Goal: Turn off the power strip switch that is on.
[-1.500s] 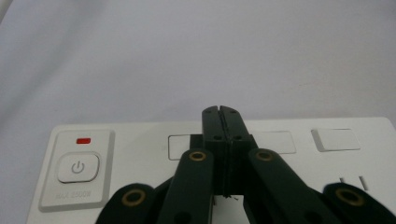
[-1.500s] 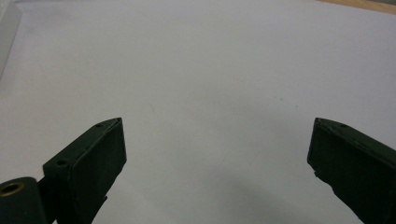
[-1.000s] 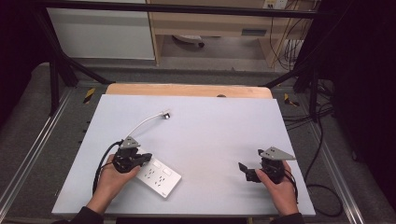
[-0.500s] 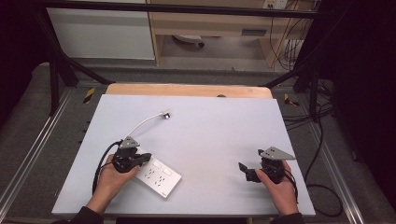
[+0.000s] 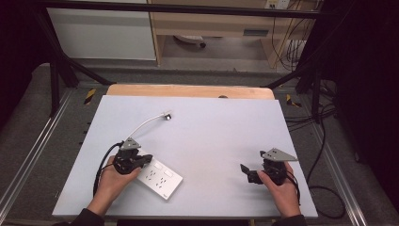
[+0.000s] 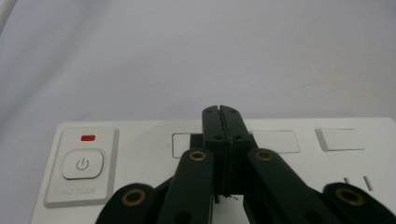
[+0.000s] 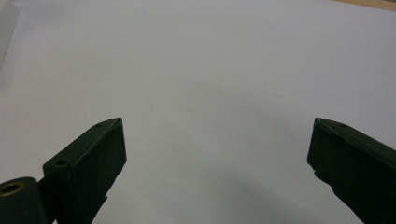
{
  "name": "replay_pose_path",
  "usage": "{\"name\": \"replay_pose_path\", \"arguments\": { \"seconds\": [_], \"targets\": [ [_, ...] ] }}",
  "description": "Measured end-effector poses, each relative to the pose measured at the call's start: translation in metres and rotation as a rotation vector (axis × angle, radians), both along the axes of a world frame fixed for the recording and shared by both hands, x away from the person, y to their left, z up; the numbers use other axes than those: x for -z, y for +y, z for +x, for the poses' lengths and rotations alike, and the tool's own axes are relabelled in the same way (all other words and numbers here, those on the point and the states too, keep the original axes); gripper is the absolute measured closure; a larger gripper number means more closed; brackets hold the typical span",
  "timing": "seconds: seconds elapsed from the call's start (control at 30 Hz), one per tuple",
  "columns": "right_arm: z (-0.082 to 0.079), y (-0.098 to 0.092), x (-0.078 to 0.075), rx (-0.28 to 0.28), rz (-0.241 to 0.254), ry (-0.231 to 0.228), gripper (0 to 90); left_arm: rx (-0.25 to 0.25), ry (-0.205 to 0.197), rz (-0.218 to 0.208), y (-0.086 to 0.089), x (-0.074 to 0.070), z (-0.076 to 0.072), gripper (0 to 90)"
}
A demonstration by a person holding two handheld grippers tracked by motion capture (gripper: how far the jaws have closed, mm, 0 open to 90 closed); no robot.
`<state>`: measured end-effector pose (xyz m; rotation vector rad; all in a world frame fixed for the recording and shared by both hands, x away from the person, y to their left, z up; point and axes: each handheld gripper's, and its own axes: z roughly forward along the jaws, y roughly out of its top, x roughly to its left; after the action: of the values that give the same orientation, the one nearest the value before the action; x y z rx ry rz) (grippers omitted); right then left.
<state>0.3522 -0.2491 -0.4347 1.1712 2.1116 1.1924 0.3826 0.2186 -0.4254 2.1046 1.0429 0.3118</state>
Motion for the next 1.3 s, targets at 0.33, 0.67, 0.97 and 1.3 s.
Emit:
{"name": "replay_pose_path", "arguments": {
  "seconds": [0.33,0.67,0.97,1.3],
  "targets": [
    [0.000,0.000,0.000,-0.001,-0.001,0.001,5.0,-0.004,0.000,0.016,-0.002,0.000,-0.001,90.0],
    [0.000,0.000,0.000,-0.002,-0.004,0.001,5.0,0.040,0.005,0.049,-0.011,-0.001,-0.004,90.0],
    [0.000,-0.001,0.000,-0.002,-0.002,0.000,5.0,0.023,-0.036,-0.017,-0.009,-0.007,-0.004,90.0],
    [0.000,-0.001,0.000,-0.003,-0.005,-0.001,5.0,0.010,-0.094,-0.054,-0.005,-0.015,-0.005,90.0]
  ]
}}
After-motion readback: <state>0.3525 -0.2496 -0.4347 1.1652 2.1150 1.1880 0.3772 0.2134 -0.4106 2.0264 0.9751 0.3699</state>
